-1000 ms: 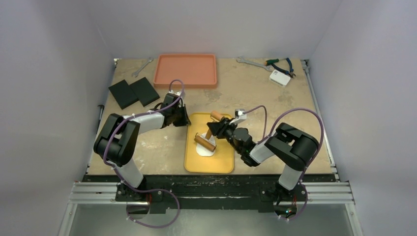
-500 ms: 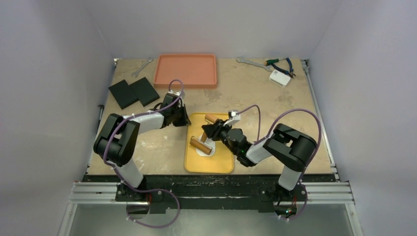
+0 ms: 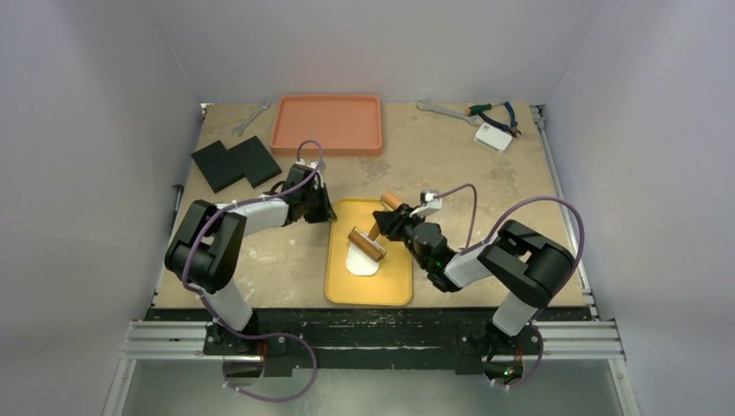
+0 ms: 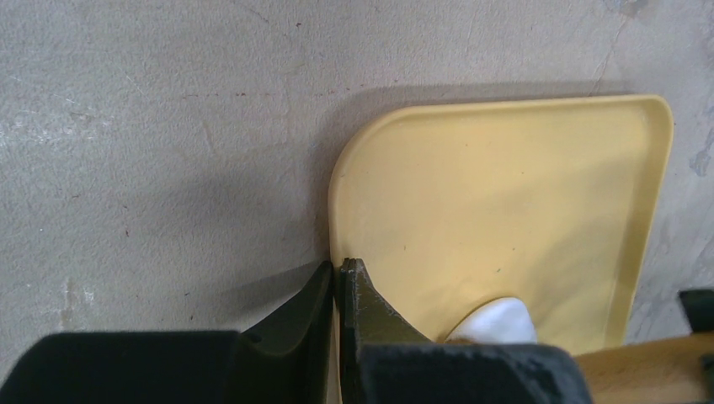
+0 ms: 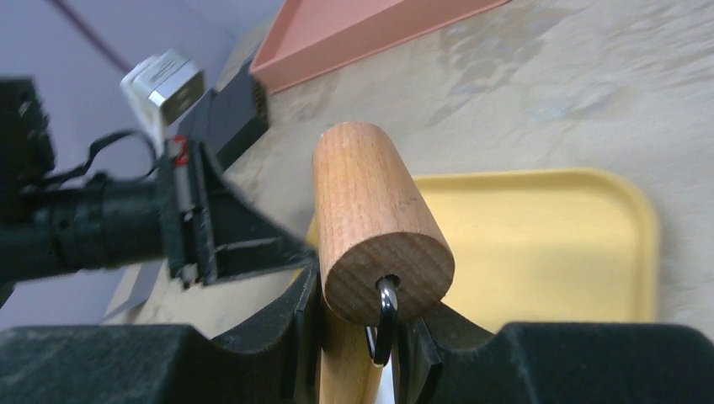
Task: Roll out the dumpling wrappers from the dough
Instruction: Flatten out the dough on the work surface.
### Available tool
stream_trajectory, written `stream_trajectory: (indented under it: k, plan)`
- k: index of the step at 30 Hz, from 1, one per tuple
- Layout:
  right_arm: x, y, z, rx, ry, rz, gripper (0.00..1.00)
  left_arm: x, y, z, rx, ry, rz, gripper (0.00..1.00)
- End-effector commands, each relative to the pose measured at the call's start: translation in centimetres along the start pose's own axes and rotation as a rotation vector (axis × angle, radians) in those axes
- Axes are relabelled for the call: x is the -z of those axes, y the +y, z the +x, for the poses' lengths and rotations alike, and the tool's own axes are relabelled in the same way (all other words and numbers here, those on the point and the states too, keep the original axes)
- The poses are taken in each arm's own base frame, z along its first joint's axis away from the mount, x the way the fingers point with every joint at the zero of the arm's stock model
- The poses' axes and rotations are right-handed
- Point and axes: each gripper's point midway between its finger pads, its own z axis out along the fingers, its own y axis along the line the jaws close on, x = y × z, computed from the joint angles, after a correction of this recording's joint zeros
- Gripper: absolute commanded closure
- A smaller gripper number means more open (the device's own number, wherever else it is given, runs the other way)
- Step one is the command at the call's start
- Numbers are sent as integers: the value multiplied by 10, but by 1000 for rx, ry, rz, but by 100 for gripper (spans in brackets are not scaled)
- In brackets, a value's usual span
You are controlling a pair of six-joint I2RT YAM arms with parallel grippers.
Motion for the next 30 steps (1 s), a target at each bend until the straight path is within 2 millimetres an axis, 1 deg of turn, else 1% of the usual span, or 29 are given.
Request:
stream_trajectory:
  k: [1,2,3,4,6,7,8,9,11,13,14,17,18,19,20,21,24,26,30]
  plan:
    - [30,-41,80,174,264,110,100,-1,36,33,19,106,-115,100]
    - [35,-42,84,163,279,104,100,-1,36,33,19,104,-115,100]
    - [39,-48,84,157,281,118,100,0,36,32,20,104,-116,100]
    - [41,-62,77,164,266,162,100,0,37,32,20,102,-117,100]
    - [45,-82,63,165,247,207,100,1,37,31,21,100,-116,100]
    - [45,-89,55,158,236,222,100,1,37,31,21,101,-115,100]
    - [45,-92,48,165,222,231,100,0,37,32,21,103,-113,100]
    - [46,-96,47,191,233,248,100,0,37,32,22,103,-112,100]
    - [43,-97,43,219,232,266,100,0,37,32,23,104,-113,100]
    - [41,-89,46,219,235,237,100,0,37,31,23,102,-112,100]
    - [42,-85,51,216,239,224,100,0,38,31,22,101,-116,100]
    - [41,-59,69,221,280,162,100,0,38,31,23,101,-118,100]
    - [42,-55,77,225,307,150,100,0,39,31,24,102,-119,100]
    - [43,-54,80,223,321,152,100,0,39,32,24,104,-119,100]
    - [49,-59,86,208,346,163,100,0,39,32,25,104,-119,100]
    - [53,-65,81,207,329,180,100,0,39,32,23,104,-118,100]
    - [58,-90,58,213,286,241,100,0,39,31,22,101,-117,100]
    - [57,-95,51,247,284,266,100,0,39,31,23,103,-114,100]
    - [52,-96,54,257,299,283,100,0,39,31,25,102,-114,100]
